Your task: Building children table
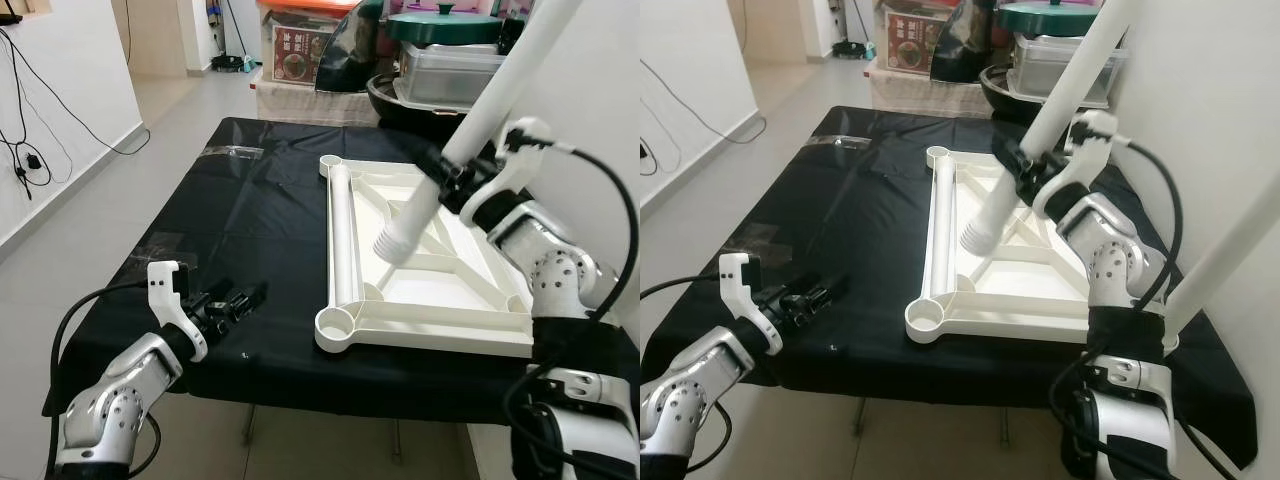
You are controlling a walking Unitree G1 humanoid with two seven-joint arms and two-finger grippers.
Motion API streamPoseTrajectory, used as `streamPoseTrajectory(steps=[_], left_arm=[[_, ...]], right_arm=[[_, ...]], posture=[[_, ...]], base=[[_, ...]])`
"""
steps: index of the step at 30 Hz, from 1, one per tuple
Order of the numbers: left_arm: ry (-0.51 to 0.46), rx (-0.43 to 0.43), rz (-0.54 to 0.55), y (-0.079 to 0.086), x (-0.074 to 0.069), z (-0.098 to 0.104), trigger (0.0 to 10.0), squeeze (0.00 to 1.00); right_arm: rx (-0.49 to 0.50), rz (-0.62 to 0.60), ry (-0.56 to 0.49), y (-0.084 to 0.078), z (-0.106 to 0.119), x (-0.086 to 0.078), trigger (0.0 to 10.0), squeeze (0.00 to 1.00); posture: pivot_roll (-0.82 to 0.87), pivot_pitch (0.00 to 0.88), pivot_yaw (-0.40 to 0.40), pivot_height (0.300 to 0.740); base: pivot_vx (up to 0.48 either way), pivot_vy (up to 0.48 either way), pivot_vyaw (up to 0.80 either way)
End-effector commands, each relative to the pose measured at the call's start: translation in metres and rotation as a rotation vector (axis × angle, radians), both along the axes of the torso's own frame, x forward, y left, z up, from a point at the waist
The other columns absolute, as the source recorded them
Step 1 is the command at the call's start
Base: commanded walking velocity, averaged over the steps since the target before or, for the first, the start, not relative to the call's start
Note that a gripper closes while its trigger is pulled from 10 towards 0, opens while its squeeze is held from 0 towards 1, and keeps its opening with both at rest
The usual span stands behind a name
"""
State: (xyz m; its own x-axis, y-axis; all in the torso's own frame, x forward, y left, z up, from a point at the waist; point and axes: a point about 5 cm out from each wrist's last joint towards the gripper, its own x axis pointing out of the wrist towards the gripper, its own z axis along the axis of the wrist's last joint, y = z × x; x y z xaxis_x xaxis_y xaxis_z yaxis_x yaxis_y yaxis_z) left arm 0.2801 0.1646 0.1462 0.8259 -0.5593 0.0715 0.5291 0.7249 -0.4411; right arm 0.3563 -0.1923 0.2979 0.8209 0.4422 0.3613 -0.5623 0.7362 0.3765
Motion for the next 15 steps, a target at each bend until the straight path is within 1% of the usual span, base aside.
streamPoseTrajectory(steps=[1,2,3,4,5,7,8,11,15], left_arm=[[-0.019,0.054,-0.097,-0.011,-0.009,-0.003,10.0,0.0],[-0.019,0.054,-0.097,-0.011,-0.009,-0.003,10.0,0.0],[-0.027,0.074,-0.123,-0.013,-0.011,-0.004,10.0,0.0],[-0.034,0.083,-0.129,-0.014,-0.012,-0.005,10.0,0.0],[-0.034,0.083,-0.129,-0.014,-0.012,-0.005,10.0,0.0],[-0.039,0.078,-0.126,-0.013,-0.011,-0.004,10.0,0.0],[-0.039,0.078,-0.126,-0.013,-0.011,-0.004,10.0,0.0],[-0.054,0.071,-0.159,-0.018,-0.013,-0.003,10.0,0.0],[-0.058,0.069,-0.178,-0.02,-0.015,-0.003,10.0,0.0]], right_arm=[[0.082,0.061,-0.079,-0.001,0.014,-0.005,0.0,0.0],[0.082,0.061,-0.079,-0.001,0.014,-0.005,0.0,0.0],[0.098,0.081,-0.089,0.0,0.016,-0.005,0.0,0.0],[0.099,0.094,-0.085,0.004,0.015,-0.006,0.0,0.0],[0.099,0.094,-0.085,0.004,0.015,-0.006,0.0,0.0],[0.085,0.103,-0.083,0.011,0.01,-0.007,0.0,0.0],[0.085,0.103,-0.083,0.011,0.01,-0.007,0.0,0.0],[0.08,0.133,-0.083,0.02,0.004,-0.01,0.0,0.0],[0.076,0.141,-0.083,0.021,0.003,-0.011,0.0,0.0]], posture=[[0.05,0.0,-0.068,0.74],[0.05,0.0,-0.068,0.74],[0.05,0.0,-0.068,0.74],[0.04,0.0,-0.069,0.74],[0.04,0.0,-0.069,0.74],[0.05,0.0,-0.072,0.74],[0.05,0.0,-0.072,0.74],[0.05,0.0,-0.077,0.74],[0.05,0.0,-0.077,0.74]], base=[[0.0,0.0,0.0],[0.0,0.0,0.0],[0.0,0.0,0.0],[0.0,0.0,0.0],[0.0,0.0,0.0],[0.0,0.0,0.0],[0.0,0.0,0.0],[0.0,0.0,0.0],[0.0,0.0,0.0]])
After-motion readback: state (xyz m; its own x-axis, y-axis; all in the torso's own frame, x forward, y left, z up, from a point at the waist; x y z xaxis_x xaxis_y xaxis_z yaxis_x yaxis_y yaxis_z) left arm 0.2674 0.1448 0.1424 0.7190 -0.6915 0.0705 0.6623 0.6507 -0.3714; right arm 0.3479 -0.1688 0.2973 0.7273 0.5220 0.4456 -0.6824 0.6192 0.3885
